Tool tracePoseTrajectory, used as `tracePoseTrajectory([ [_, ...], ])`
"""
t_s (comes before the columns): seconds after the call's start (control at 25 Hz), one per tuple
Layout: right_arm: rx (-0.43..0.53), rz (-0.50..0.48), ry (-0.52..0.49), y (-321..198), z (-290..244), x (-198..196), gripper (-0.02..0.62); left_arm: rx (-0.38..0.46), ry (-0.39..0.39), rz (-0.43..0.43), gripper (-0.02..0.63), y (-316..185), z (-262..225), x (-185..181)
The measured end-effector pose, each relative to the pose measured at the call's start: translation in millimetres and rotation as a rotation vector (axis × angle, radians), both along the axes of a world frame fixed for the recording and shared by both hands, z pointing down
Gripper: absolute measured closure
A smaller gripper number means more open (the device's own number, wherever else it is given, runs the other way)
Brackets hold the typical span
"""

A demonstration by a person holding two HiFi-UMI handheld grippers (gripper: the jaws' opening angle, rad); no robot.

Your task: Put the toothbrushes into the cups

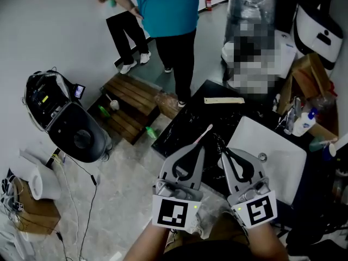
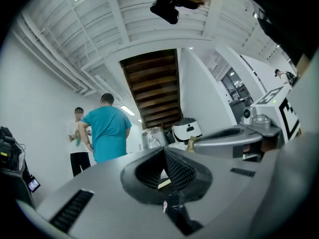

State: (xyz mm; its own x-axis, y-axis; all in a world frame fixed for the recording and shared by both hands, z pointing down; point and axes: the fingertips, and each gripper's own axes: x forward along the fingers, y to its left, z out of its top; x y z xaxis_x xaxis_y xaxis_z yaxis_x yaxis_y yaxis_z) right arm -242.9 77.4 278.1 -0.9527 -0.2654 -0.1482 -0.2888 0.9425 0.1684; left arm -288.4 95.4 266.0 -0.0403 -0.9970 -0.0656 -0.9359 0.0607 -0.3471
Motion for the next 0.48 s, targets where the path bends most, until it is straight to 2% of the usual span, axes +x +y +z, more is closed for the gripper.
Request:
tracePoseTrajectory([
  [0.24,-0.007,0.005,0.022,-16.5,8.3,-12.4,0.561,-0.014,0.027,0.0,0.6,-18.4,12.2,-14.3],
  [0.48,-0.026,-0.03,0.009,-52.0,1.5,-27.3,0.561,-0.056,0.016,-0.021,0.6,-50.8,13.2,-23.2],
])
